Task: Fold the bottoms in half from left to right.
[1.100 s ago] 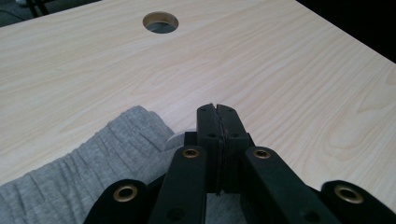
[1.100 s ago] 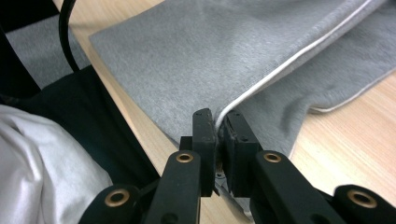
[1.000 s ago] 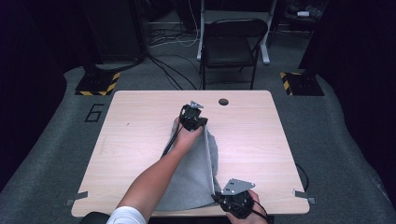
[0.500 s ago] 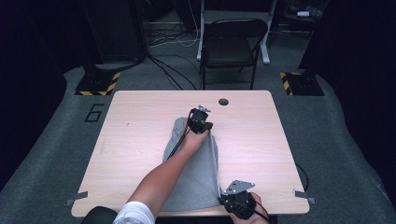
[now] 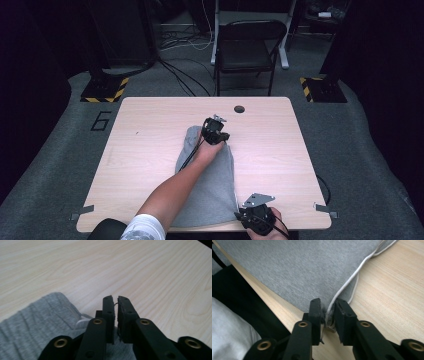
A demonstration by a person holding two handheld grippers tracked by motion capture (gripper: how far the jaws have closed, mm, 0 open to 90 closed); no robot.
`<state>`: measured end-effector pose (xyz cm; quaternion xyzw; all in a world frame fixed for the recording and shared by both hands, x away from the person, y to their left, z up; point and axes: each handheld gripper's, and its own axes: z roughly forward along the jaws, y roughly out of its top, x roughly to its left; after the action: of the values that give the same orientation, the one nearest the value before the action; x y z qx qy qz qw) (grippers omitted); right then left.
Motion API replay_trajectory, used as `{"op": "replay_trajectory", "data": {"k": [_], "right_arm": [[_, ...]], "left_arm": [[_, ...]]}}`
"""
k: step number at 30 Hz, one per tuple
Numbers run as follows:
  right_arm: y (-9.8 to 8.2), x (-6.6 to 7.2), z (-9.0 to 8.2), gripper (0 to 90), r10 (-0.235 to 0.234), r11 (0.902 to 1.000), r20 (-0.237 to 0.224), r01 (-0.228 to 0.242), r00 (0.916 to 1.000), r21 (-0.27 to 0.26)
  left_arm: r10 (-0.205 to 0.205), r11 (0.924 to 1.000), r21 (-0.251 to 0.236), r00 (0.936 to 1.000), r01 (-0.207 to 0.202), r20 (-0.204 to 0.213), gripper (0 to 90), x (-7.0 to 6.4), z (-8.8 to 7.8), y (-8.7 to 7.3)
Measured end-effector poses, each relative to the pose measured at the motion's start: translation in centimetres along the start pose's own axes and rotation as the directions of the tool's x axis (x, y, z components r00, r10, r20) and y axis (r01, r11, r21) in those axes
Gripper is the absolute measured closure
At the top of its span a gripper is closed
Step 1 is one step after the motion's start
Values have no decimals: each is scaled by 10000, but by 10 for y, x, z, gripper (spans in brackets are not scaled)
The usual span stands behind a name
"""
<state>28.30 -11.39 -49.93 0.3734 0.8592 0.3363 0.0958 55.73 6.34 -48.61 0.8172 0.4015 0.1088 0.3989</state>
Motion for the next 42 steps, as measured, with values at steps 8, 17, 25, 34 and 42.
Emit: {"op": "replay_trajectory", "data": {"k": [8, 17, 25, 34, 42], "right_arm": [[0, -5, -4, 620, 435, 9981, 290, -422, 9986, -460], [2, -3, 13, 635, 452, 9989, 247, -454, 9987, 69], [3, -2, 13, 795, 221, 9995, 1, -221, 9998, 218], [0, -6, 4, 825, 202, 9991, -5, -202, 9998, 380], [-4, -6, -2, 829, 3, 9991, 204, -12, 9998, 418]], "left_arm": [[-123, 9995, -290, 9987, 109, -499, 677, 22, -30, -1], [-386, 9991, -225, 9910, 360, -1279, 629, 62, -58, -15], [-192, 9990, 359, 9857, 255, -1672, 595, 81, -60, -27], [126, 9987, 519, 9778, -18, -2093, 600, 80, -45, -30], [-34, 9996, 272, 9781, 93, -2081, 603, 84, -36, -29]]}}
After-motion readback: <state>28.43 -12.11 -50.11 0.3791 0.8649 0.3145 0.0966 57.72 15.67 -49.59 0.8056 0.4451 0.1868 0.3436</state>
